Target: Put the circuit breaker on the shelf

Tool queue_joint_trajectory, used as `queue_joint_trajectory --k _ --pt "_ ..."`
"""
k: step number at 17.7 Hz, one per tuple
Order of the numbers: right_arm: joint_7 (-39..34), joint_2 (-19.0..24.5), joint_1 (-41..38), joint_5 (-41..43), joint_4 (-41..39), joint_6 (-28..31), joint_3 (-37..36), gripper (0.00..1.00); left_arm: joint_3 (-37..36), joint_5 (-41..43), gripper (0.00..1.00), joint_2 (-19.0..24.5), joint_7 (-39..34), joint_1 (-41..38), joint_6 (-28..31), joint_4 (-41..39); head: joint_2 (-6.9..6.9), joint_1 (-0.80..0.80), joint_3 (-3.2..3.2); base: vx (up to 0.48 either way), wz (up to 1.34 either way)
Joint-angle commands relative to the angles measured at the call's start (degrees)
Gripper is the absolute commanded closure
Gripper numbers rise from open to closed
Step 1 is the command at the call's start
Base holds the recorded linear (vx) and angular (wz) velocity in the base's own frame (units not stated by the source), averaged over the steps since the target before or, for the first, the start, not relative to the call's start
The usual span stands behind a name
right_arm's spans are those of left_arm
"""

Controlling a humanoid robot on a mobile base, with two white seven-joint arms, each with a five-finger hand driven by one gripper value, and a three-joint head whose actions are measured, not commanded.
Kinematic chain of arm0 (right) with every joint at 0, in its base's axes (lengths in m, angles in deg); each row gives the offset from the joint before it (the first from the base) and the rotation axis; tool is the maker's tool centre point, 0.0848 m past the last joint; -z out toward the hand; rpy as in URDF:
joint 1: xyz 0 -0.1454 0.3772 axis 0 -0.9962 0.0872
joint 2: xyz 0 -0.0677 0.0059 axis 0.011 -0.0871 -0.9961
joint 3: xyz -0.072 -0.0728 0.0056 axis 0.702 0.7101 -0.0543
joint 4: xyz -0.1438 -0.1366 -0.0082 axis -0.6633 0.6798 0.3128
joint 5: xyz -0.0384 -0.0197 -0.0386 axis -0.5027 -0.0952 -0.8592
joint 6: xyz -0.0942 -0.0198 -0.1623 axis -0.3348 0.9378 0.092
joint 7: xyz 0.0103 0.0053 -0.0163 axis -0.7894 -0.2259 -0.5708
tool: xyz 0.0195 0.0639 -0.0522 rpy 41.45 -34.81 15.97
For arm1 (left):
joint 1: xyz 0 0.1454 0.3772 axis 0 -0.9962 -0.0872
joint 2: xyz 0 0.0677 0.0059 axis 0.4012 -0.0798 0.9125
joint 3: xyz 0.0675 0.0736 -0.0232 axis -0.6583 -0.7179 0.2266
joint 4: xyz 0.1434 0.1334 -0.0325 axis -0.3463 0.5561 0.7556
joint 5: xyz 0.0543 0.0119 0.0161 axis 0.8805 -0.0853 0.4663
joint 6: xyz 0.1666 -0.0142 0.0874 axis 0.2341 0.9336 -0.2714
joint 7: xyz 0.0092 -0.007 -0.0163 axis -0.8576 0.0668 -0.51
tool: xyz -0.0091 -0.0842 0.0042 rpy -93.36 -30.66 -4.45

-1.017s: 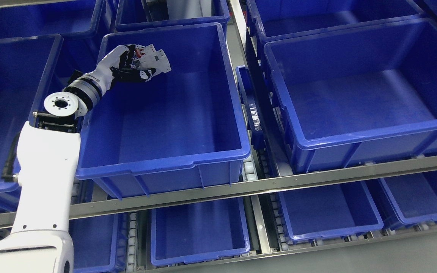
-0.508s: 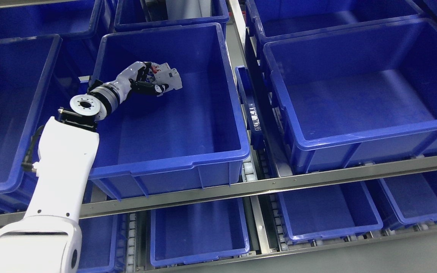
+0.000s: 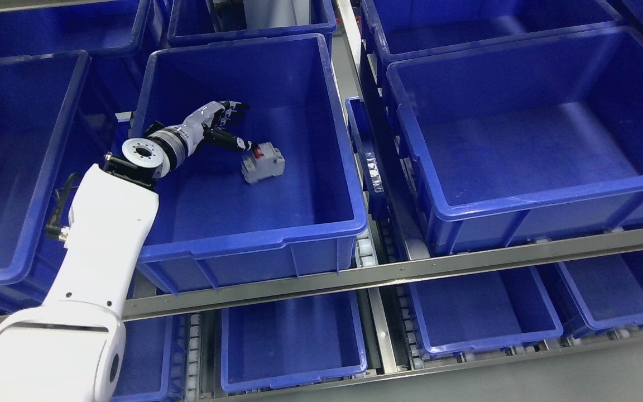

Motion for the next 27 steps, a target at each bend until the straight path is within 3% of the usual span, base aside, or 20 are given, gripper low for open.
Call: queue_joint_trajectory --k 1,3,6,9,11,15,20,23,27 --pt "0.0 -1.0 0.0 0.0 0.0 13.79 1.14 0.0 -1.04 0.14 0.04 1.09 -1.14 2.1 0.23 4.13 0.0 0.0 0.0 0.0 0.0" --pt "0.0 -1.0 0.0 0.0 0.0 13.79 1.14 0.0 2.72 0.05 0.01 1.53 -4.65 1.93 0.14 -0.67 0.0 0.0 0.0 0.0 0.0" --pt "0.0 -1.0 0.0 0.0 0.0 13.79 1.14 0.0 16.32 -0.48 0.01 0.84 -11.41 1.49 0.14 -11.23 0.0 0.0 0.0 0.0 0.0" --pt "0.0 -1.0 0.0 0.0 0.0 13.79 1.14 0.0 31.0 -1.88 0.01 -5.56 -14.85 1.32 0.05 -17.2 0.0 0.0 0.0 -0.001 0.01" --pt "0.0 -1.0 0.0 0.0 0.0 13.79 1.14 0.0 35.6 -2.41 0.01 -6.25 -14.86 -1.92 0.05 -23.26 0.0 0.0 0.0 -0.002 0.01" --pt "0.0 -1.0 0.0 0.0 0.0 13.79 1.14 0.0 34.4 -7.5 0.01 -6.25 -14.86 -13.16 -0.56 -40.82 0.0 0.0 0.0 -0.001 -0.02" --pt "0.0 -1.0 0.0 0.0 0.0 13.79 1.14 0.0 25.61 -9.09 0.01 -6.25 -14.68 -29.69 -0.56 -64.12 0.0 0.0 0.0 -0.009 0.01" --pt "0.0 -1.0 0.0 0.0 0.0 13.79 1.14 0.0 18.34 -9.18 0.01 -6.25 -15.38 -36.36 -0.82 -69.6 0.0 0.0 0.0 -0.06 -0.01" --pt "0.0 -1.0 0.0 0.0 0.0 13.79 1.14 0.0 16.98 -9.27 0.0 -6.25 -17.5 -41.13 -3.11 -70.57 0.0 0.0 0.0 -0.123 0.01"
